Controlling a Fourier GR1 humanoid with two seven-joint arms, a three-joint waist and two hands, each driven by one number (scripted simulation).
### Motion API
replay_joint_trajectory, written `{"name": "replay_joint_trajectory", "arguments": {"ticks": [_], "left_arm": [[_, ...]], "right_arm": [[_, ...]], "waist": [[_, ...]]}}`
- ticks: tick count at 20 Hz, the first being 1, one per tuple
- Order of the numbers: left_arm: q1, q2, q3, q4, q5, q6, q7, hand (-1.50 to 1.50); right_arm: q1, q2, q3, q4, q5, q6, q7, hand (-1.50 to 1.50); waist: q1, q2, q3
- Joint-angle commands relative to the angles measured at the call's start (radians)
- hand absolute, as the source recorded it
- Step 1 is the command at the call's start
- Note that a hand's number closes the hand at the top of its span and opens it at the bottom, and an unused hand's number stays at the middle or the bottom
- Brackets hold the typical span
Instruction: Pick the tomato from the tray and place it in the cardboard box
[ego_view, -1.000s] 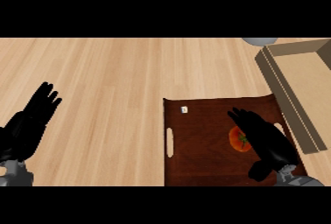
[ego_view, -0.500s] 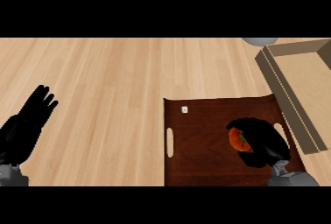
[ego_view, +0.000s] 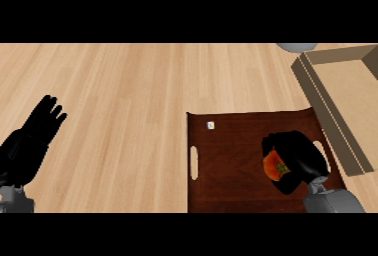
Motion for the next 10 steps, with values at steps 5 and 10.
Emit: {"name": "replay_joint_trajectory", "arguments": {"ticks": [5, 10], "left_arm": [[-0.023, -0.026, -0.043, -0.017, -0.030, 0.016, 0.007, 0.00], [-0.003, -0.046, -0.058, -0.007, -0.042, 0.012, -0.023, 0.00]], "right_arm": [[-0.280, 0.129, -0.264, 0.255, -0.027, 0.129, 0.410, 1.50], [-0.498, 0.136, -0.366, 0.483, 0.025, 0.020, 0.594, 1.50]], "waist": [[0.035, 0.016, 0.000], [0.041, 0.014, 0.001]]}}
